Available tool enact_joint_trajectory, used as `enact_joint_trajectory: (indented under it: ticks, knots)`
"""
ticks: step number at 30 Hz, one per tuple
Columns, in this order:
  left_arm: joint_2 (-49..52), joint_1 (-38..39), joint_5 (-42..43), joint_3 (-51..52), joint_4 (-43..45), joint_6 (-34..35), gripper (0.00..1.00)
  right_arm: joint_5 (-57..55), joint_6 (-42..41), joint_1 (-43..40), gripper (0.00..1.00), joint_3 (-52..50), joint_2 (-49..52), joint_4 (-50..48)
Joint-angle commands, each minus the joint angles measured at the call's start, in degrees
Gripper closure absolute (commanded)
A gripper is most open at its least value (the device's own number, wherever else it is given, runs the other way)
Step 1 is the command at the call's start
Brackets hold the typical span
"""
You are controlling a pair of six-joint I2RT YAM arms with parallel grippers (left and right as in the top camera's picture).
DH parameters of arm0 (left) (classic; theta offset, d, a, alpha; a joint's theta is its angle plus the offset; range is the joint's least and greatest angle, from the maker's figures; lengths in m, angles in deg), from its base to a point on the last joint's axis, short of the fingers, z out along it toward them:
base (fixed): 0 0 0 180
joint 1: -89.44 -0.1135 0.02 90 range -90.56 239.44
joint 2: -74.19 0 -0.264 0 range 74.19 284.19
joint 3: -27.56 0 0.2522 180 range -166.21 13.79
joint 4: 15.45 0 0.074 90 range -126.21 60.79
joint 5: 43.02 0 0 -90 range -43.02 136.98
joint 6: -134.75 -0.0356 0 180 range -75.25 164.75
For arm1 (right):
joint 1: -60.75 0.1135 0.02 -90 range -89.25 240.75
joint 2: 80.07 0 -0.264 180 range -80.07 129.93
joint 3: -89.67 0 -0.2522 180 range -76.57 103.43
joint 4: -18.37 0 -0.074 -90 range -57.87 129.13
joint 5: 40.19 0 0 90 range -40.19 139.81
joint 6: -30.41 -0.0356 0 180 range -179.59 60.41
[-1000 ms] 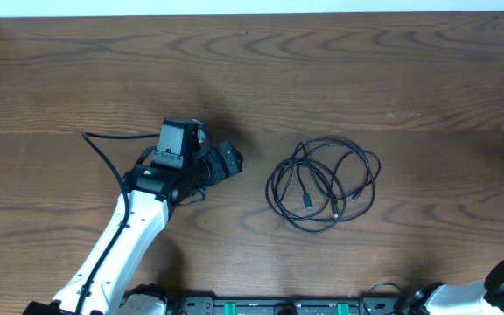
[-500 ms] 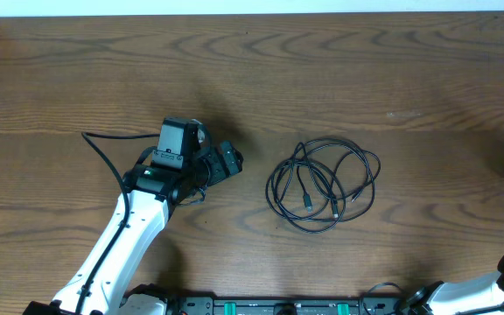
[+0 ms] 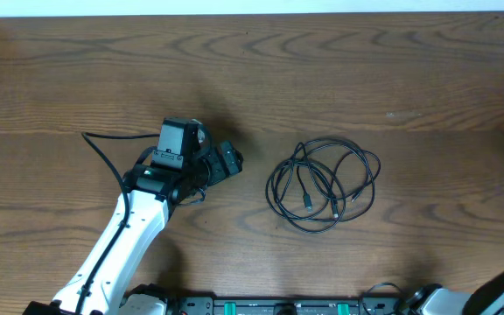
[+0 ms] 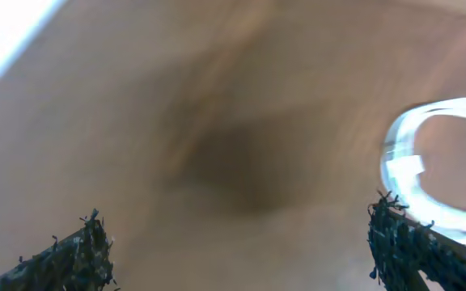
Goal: Untangle cables
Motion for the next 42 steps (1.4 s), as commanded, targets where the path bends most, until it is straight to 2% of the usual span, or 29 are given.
enact_joint_trajectory:
  ticks: [1, 7, 15, 19, 23, 27, 34, 38, 42]
  knots:
    - [-0.61, -0.24, -0.61, -0.55, -0.24, -0.37, 0.01, 10.54, -4.98, 3.04, 0.01, 0.52, -4.22, 3.41]
    - [-0.61, -0.24, -0.61, -0.55, -0.24, -0.37, 0.02, 21.31, -6.93, 12.33, 0.01, 0.52, -7.02, 11.52]
    - [-0.61, -0.24, -0.61, -0.55, -0.24, -0.37, 0.01, 19.67, -6.47, 24.39, 0.01, 0.17, -6.32, 27.39]
    - [-0.61, -0.24, -0.61, -0.55, -0.22, -0.37, 0.01, 19.67, -6.43, 29.46, 0.01, -1.9, -6.32, 31.78]
    - [-0.61, -0.24, -0.61, -0.55, -0.24, -0.37, 0.01, 19.67, -6.47, 35.06, 0.01, -6.34, -6.27, 29.35]
    - [-0.61, -0.24, -0.66, -0.55, -0.22, -0.37, 0.01, 19.41, -7.04, 39.58, 0.01, -11.34, -6.27, 22.75]
    - [-0.61, -0.24, -0.2, -0.55, 3.43, 1.36, 0.02, 7.93, -16.96, 42.1, 0.04, -17.75, -6.27, 17.57]
    - [-0.61, -0.24, -0.2, -0.55, 3.3, 1.33, 0.01, 2.29, -23.21, 42.1, 0.12, -21.07, -6.27, 15.43]
    - [-0.61, -0.24, -0.22, -0.55, 3.32, 1.33, 0.01, 3.89, -24.04, 42.56, 0.3, -24.85, -5.97, 8.09]
